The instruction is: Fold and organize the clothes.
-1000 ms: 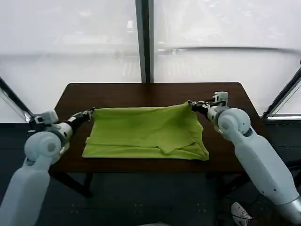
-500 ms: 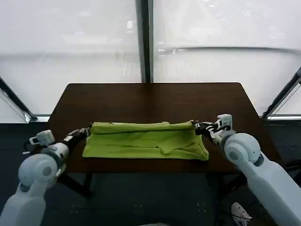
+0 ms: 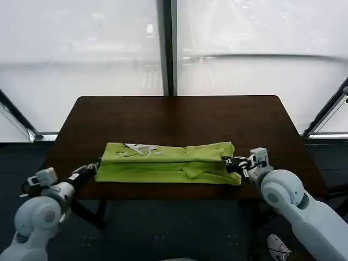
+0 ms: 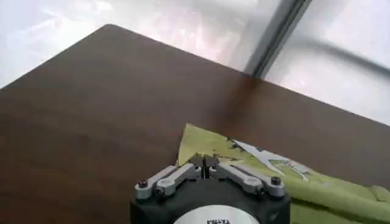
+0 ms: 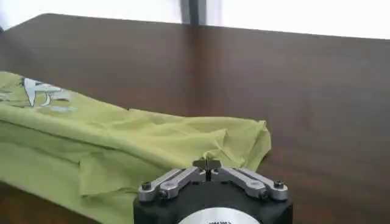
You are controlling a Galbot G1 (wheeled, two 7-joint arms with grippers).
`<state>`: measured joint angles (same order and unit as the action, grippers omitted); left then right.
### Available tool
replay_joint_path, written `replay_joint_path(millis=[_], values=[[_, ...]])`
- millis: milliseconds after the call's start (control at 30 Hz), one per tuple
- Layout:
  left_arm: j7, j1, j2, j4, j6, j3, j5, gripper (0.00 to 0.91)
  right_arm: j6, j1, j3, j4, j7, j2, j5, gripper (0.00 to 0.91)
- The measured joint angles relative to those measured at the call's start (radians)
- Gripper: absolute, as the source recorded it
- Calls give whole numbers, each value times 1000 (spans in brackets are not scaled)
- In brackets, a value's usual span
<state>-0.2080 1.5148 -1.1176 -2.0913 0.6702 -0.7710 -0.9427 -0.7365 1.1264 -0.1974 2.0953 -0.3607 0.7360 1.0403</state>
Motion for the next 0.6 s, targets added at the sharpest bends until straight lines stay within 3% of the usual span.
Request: replay_joint_path(millis=[33,367,600], values=[[-1,6,-3,-2,-1,-1,2,878,0,5,0,4,-1,-2,0,878],[-9,46,-19,-48,2,-32,47,878,0,32,-41,45,22,-17,1,878],[-23,-17,-4,-28,11,-25,40,878,0,-10,-88,-1,46,19,-26,878]])
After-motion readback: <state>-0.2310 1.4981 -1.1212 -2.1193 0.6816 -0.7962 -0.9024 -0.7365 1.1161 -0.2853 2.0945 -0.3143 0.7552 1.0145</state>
